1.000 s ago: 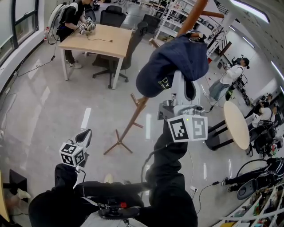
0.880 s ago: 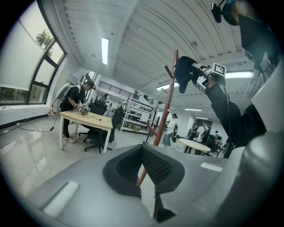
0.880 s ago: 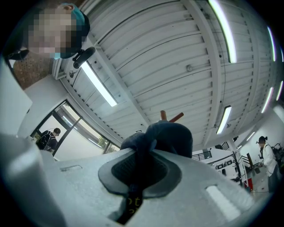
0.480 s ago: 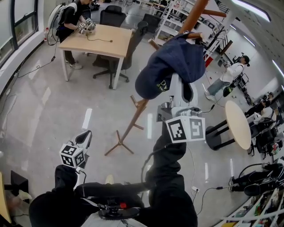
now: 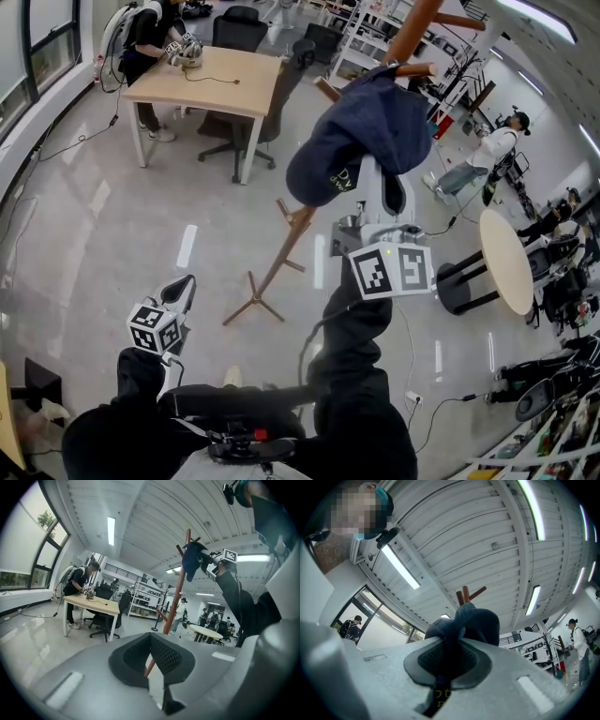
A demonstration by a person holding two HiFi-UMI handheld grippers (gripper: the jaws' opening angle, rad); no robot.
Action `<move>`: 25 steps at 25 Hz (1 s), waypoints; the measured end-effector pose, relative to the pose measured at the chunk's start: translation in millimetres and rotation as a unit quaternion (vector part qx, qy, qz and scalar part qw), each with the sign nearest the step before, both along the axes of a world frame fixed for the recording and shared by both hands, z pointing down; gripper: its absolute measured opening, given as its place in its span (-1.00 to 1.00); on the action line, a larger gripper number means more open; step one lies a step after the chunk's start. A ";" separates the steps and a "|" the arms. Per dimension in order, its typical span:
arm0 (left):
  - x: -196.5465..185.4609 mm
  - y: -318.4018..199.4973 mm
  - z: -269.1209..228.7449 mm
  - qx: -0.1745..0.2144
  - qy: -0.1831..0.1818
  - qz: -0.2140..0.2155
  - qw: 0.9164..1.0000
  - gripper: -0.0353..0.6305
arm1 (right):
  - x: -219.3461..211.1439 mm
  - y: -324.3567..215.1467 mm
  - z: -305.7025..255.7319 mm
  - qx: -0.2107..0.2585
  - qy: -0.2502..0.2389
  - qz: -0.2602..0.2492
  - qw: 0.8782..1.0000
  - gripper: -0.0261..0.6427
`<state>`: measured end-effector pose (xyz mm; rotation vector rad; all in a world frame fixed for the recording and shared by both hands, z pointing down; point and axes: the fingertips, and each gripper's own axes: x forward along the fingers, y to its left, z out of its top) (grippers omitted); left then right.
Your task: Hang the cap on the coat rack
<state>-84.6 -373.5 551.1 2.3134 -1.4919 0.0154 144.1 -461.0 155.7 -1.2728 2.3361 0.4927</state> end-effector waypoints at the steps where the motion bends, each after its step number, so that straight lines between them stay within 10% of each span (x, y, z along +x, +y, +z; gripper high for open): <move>1: 0.1 0.1 0.1 -0.001 0.000 0.000 1.000 -0.88 | 0.1 -1.3 1.1 -0.002 -0.001 0.000 1.000 -0.88; 25: -6.8 16.2 4.3 -0.005 -0.003 -0.007 1.000 -0.88 | 7.9 -14.0 35.5 -0.033 0.000 0.026 0.999 -0.88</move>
